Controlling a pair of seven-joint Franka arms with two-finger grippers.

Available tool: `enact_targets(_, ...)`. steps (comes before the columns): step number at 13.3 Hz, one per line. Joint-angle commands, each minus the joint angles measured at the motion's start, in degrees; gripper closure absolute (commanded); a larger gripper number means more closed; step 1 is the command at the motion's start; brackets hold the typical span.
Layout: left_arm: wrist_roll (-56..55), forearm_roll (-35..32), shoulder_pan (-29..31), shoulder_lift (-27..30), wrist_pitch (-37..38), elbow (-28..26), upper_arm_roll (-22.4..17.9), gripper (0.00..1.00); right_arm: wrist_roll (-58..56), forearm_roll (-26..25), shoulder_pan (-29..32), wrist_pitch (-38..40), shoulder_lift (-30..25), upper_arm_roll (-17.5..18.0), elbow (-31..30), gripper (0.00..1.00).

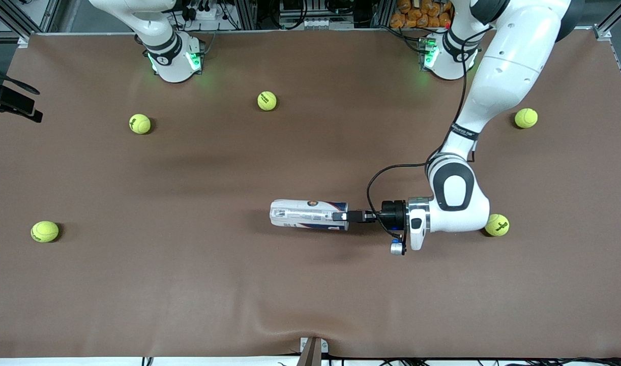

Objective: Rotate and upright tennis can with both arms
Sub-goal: 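Lift the gripped can end with the left gripper, tilting the can, then rotate the can upright with the left gripper and set it down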

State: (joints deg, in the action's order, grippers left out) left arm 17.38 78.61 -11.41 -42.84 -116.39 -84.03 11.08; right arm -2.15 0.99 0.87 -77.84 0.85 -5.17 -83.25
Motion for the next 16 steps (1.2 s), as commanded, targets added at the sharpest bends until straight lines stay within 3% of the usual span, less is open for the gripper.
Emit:
enact_targets(1, -7.3, -6.5, -0.5, 2.5, -0.5, 1.2, 0.0, 1.0, 0.9, -0.7, 1.0, -0.5, -0.4, 0.9, 0.3, 0.0)
enact_targets(6, -15.8, -16.1, -3.1, 6.8, -0.5, 1.2, 0.0, 1.0, 0.9, -0.3, 1.0, -0.3, -0.4, 0.9, 0.3, 0.0)
enact_targets(12, -30.2, -35.4, -9.9, 9.2, -0.6, 4.9, -0.8, 1.0, 1.0, -0.3, 0.6, -0.6, -0.1, 0.9, 0.3, 0.0)
enact_targets(16, -39.7, -53.5, -14.5, 10.1, -0.8, 6.9, -0.5, 1.0, 1.0, -0.1, 0.4, -0.6, -0.1, 1.0, 0.3, 0.0)
